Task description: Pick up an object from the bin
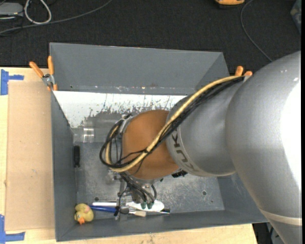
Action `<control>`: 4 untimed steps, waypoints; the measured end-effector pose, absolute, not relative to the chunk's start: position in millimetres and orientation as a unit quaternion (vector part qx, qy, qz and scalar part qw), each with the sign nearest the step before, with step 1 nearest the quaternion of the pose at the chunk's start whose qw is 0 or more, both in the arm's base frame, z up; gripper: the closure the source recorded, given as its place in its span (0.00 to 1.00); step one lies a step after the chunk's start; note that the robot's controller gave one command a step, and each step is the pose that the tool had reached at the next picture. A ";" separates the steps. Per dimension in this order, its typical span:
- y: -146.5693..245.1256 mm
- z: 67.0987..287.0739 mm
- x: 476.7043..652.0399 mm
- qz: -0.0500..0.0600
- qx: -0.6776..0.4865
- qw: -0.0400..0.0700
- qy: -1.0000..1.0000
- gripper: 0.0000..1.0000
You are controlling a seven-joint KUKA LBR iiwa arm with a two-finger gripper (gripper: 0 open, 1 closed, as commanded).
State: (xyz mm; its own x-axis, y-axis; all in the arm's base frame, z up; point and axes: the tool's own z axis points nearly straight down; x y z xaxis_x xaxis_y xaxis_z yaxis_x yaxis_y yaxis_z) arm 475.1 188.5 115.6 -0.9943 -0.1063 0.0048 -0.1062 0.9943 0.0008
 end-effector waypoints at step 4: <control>114.3 78.8 474.0 -0.001 0.065 0.001 -0.998 1.00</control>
Offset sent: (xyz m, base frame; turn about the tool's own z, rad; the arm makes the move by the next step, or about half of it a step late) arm 0.0020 -0.0618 -0.0456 0.0983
